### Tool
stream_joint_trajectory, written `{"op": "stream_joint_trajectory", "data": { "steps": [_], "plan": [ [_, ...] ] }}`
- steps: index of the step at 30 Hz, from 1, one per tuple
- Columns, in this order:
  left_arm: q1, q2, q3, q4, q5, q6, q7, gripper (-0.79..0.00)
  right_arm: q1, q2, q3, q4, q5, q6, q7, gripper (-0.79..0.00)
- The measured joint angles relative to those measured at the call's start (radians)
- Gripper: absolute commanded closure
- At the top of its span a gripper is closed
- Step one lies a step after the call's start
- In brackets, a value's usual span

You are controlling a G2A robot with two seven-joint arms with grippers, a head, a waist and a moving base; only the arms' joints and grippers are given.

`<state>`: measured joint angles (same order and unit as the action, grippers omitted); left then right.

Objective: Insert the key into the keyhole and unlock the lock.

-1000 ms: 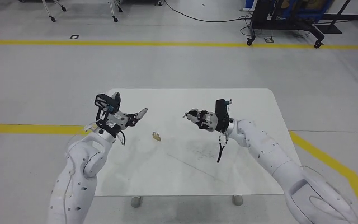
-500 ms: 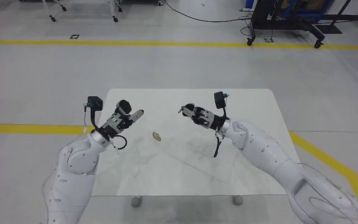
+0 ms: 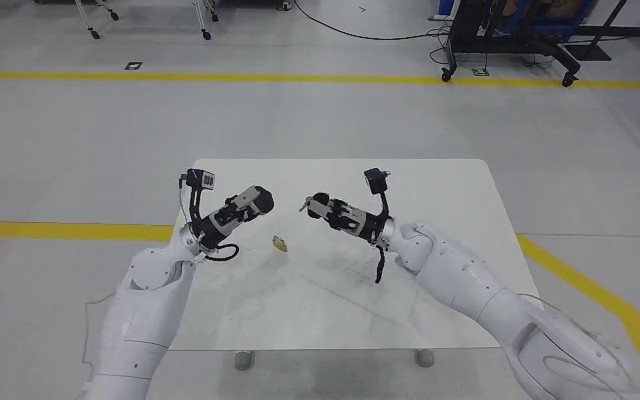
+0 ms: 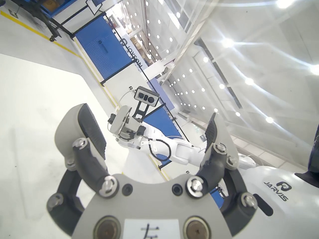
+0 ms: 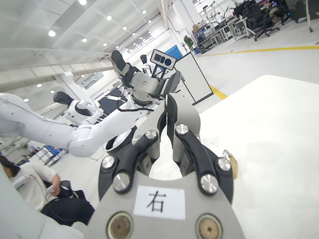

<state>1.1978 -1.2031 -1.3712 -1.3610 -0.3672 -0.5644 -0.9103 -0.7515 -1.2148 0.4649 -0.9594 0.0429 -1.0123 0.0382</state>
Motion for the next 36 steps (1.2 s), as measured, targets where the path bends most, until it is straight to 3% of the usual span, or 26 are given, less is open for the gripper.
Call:
{"op": "stream_joint_trajectory", "data": {
  "steps": [3,10,12,21,31,36],
  "plan": [
    [-0.011,0.004,0.015,-0.004,0.096,-0.041,-0.031,-0.551,0.012,-0.012,-0.003,0.006,0.157,0.0,0.131,0.0],
    [-0.01,0.008,0.042,-0.016,0.224,-0.074,0.005,-0.471,0.018,-0.029,0.036,0.068,0.41,0.0,0.408,0.0],
    [-0.014,0.009,0.053,-0.016,0.235,-0.078,-0.001,-0.391,0.019,-0.036,0.045,0.089,0.458,0.0,0.474,0.0],
    [-0.025,0.012,0.085,0.001,0.241,-0.069,-0.008,-0.363,0.034,-0.08,0.061,0.169,0.535,0.0,0.611,0.0],
    [-0.033,0.017,0.11,0.009,0.257,-0.066,0.011,-0.194,0.034,-0.118,0.086,0.215,0.571,0.0,0.713,0.0],
    [-0.033,0.019,0.117,0.007,0.272,-0.063,0.027,-0.145,0.036,-0.132,0.099,0.237,0.578,0.0,0.743,0.0]
  ]
}}
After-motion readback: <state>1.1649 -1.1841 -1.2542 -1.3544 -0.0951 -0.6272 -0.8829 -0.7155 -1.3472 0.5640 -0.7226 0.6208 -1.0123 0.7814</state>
